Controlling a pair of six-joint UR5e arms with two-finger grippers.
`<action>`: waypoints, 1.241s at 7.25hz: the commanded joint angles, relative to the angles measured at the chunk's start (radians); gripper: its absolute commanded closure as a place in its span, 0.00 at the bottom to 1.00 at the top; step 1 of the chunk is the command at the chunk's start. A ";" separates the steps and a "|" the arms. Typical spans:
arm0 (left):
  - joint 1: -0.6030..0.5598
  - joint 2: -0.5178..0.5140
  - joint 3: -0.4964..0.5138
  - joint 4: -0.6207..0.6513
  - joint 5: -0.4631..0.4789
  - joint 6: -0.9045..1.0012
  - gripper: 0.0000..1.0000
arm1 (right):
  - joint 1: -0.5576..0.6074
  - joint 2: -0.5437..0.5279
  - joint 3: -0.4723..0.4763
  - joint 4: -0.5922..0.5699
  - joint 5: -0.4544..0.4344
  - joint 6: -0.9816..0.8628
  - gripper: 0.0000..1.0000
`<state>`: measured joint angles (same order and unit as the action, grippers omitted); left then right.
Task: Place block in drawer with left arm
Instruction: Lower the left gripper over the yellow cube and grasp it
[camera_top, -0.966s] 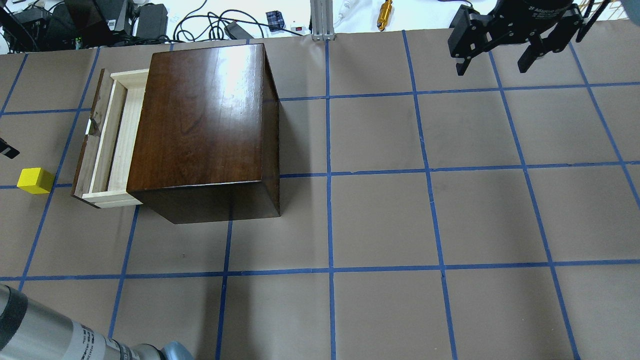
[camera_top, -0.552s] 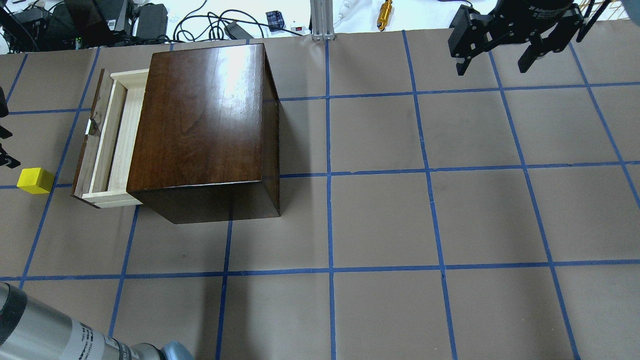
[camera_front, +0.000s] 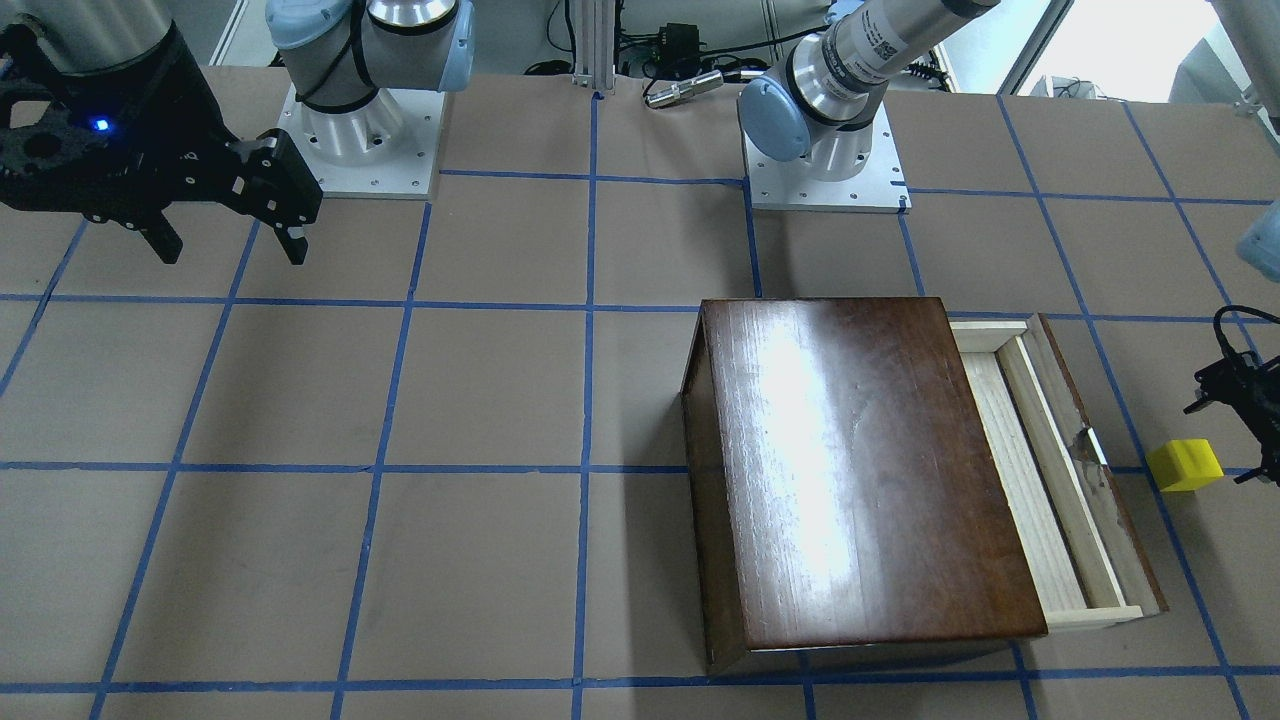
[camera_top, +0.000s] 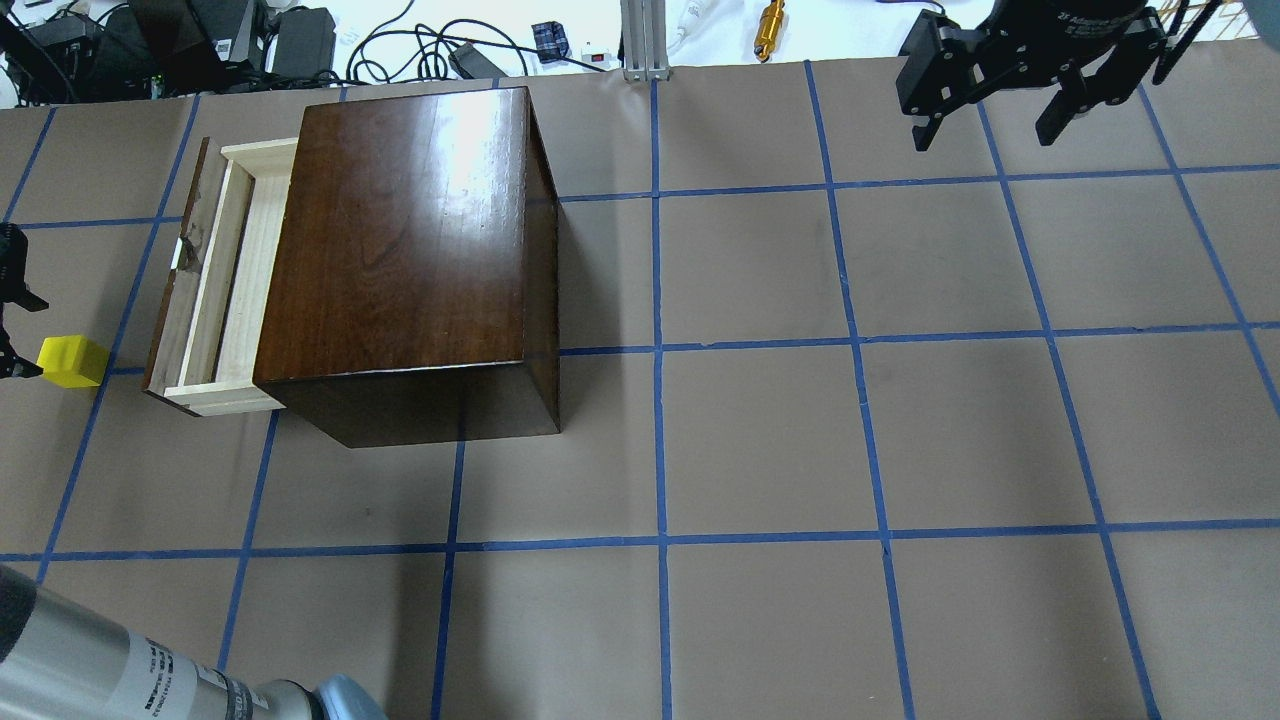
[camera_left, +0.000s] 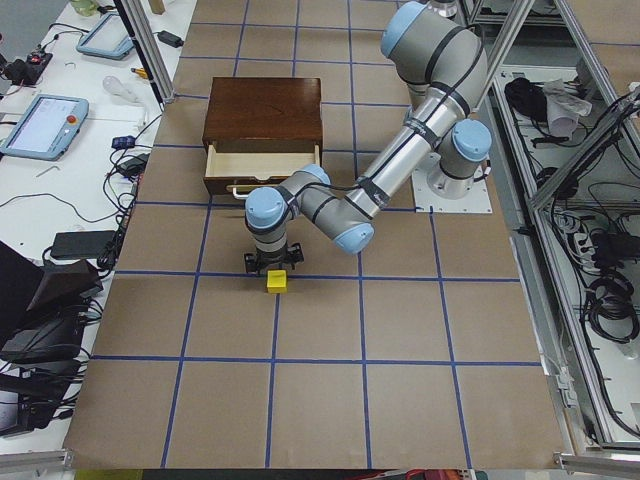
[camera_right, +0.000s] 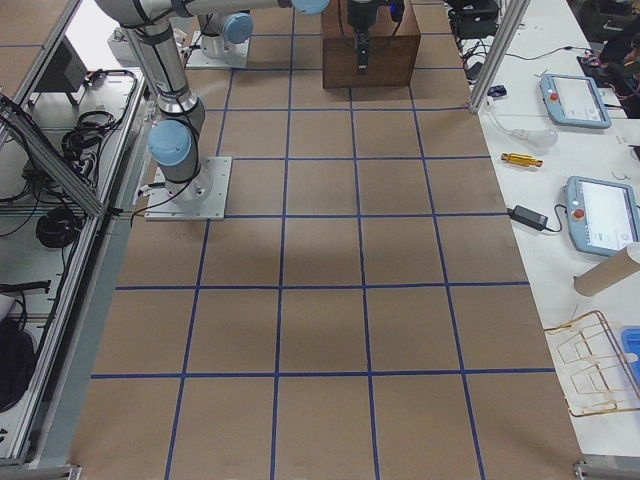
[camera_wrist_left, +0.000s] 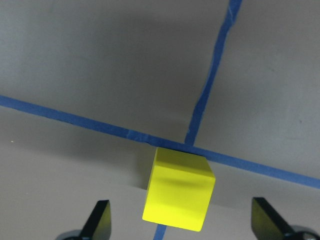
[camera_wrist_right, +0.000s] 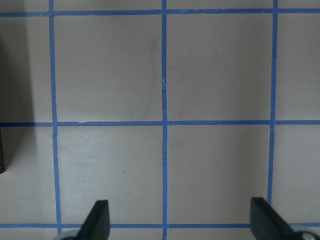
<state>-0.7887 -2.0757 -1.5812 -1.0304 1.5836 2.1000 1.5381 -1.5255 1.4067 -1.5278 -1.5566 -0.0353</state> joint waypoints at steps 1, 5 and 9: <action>0.008 -0.023 0.000 0.000 -0.027 0.059 0.00 | 0.000 -0.001 0.000 0.000 0.000 0.000 0.00; 0.031 -0.052 0.006 0.003 -0.027 0.092 0.00 | 0.000 0.001 0.000 0.000 0.000 0.000 0.00; 0.031 -0.084 0.006 0.012 -0.046 0.092 0.00 | -0.001 0.001 0.000 0.000 0.000 0.000 0.00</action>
<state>-0.7580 -2.1524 -1.5766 -1.0203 1.5510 2.1887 1.5375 -1.5252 1.4067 -1.5278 -1.5565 -0.0352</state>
